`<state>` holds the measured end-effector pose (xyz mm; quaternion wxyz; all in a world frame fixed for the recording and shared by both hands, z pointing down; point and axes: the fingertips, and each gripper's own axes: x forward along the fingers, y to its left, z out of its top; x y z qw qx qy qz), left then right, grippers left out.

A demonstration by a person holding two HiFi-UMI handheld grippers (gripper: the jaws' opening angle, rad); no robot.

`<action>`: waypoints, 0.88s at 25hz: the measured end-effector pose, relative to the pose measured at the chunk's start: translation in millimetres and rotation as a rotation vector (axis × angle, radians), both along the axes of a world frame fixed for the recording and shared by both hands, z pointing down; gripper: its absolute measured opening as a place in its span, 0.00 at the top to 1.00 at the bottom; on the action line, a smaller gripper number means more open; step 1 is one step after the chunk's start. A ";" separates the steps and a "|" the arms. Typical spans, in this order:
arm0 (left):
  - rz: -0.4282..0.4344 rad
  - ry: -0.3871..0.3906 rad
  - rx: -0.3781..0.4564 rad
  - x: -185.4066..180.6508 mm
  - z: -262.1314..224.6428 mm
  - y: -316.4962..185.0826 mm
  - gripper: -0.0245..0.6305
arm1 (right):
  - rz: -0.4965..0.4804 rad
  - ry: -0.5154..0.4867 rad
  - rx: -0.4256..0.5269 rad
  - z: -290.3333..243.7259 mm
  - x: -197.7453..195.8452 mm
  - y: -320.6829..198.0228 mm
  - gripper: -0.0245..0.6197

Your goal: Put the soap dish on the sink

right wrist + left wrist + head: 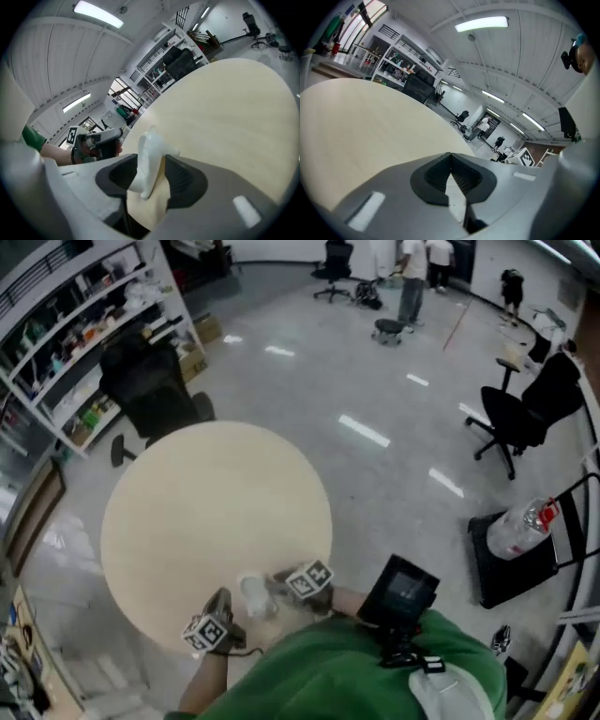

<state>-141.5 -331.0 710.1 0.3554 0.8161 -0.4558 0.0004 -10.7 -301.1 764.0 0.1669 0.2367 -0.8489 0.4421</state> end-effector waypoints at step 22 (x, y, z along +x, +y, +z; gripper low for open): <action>-0.120 0.084 -0.204 0.1 14.8 12.6 0.94 | -0.270 -0.058 -0.148 -1.7 -76.2 32.7 0.64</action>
